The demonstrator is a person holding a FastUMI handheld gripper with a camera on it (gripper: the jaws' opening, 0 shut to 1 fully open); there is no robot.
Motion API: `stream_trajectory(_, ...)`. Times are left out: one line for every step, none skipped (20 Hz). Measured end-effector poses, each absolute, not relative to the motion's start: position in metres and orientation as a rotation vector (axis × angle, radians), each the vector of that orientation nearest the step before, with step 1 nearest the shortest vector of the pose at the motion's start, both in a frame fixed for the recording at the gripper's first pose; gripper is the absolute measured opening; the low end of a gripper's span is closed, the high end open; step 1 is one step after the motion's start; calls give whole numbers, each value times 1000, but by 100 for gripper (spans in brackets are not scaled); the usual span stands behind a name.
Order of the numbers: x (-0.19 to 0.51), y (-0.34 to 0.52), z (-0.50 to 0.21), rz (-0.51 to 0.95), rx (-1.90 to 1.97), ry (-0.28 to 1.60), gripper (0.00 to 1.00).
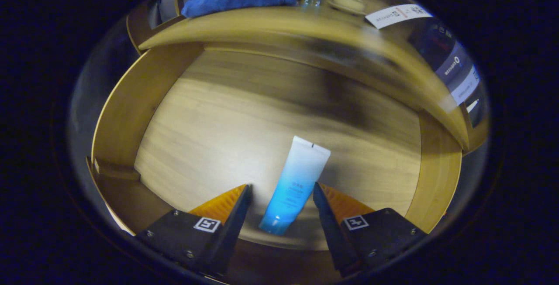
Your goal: Pull open the drawer, take out the items inside it, and place them on the countertop above the cabinet.
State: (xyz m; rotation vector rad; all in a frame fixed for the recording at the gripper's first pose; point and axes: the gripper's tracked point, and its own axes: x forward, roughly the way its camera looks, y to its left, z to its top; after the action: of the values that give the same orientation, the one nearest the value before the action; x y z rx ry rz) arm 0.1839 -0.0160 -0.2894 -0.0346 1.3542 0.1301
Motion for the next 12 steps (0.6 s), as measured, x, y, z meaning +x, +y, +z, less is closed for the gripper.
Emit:
stream_trajectory(184,-19,-292,117,-38,1358,87)
stream_trajectory(185,-20,-289,123,-11,1378,85)
stream_trajectory(188,-24,-298,107,5,1367,82)
stream_trajectory(196,-28,-290,110,20,1361,71)
stream_trajectory(193,-29,-301,114,23,1361,59)
stream_trajectory(192,-29,-295,126,21,1353,48)
stream_trajectory(193,-31,-293,112,12,1332,48)
stream_trajectory(195,-32,-291,101,8,1315,41)
stream_trajectory(196,-32,-288,112,11,1299,41)
stream_trajectory(197,-31,-285,120,29,1279,42)
stream_trajectory(199,-29,-279,130,52,1263,42)
stream_trajectory(199,-27,-271,147,77,1243,41)
